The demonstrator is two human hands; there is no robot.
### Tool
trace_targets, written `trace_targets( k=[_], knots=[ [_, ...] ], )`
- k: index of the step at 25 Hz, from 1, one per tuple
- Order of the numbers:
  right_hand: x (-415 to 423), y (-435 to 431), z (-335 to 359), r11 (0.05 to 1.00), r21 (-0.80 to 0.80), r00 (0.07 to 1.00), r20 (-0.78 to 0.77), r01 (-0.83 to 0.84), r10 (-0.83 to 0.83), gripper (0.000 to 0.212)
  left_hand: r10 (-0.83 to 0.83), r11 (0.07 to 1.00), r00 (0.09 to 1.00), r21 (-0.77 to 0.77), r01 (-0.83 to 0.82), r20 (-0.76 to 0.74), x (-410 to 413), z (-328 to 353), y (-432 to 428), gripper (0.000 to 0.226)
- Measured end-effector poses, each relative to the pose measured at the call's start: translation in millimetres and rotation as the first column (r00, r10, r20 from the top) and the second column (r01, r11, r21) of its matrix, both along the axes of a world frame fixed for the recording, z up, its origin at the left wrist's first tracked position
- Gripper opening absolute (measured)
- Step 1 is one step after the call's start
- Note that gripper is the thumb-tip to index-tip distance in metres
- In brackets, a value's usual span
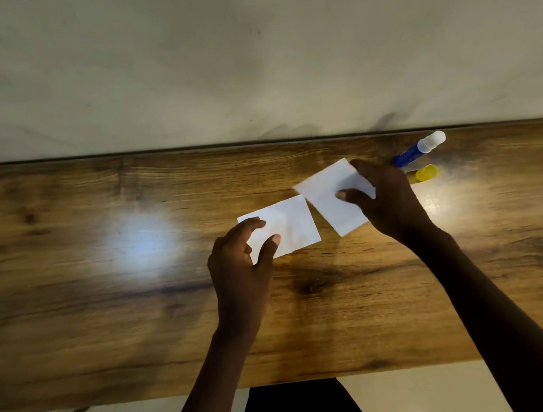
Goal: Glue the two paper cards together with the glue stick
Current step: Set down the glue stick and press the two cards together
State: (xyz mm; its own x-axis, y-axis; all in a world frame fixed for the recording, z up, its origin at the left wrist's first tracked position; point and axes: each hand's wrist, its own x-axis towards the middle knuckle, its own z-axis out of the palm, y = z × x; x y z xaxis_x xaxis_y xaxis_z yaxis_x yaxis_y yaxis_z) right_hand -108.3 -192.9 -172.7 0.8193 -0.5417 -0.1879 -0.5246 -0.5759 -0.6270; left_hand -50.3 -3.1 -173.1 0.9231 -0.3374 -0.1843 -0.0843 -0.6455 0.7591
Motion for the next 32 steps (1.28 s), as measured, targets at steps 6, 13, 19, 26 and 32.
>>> trace_targets(
  k=[6, 13, 19, 26, 32],
  knots=[
    [14.8, 20.6, 10.8, 0.851, 0.007, 0.829, -0.219, -0.526, 0.514, 0.035, -0.061, 0.998, 0.994, -0.039, 0.057, -0.090, -1.3, 5.3, -3.9, 0.035],
    [3.3, 28.6, -1.1, 0.918, 0.195, 0.927, -0.086, -0.345, 0.366, 0.020, 0.052, 0.995, 0.969, -0.069, -0.071, -0.243, -8.8, -6.0, 17.9, 0.020],
    [-18.7, 37.4, -19.0, 0.794, 0.592, 0.990, -0.057, 0.138, -0.130, 0.014, 0.248, 0.917, 0.781, -0.122, -0.380, -0.573, -16.0, -12.1, 25.5, 0.020],
    [-18.5, 45.8, -26.7, 0.739, 0.620, 0.959, -0.087, 0.264, -0.270, 0.011, 0.261, 0.959, 0.880, 0.003, -0.284, -0.396, -0.7, -14.0, 17.6, 0.016],
    [-10.0, 51.9, -37.2, 0.836, 0.444, 0.945, -0.098, 0.322, -0.312, 0.014, 0.284, 0.957, 0.928, 0.137, -0.257, -0.240, 7.9, -22.8, 7.7, 0.019]
  ],
)
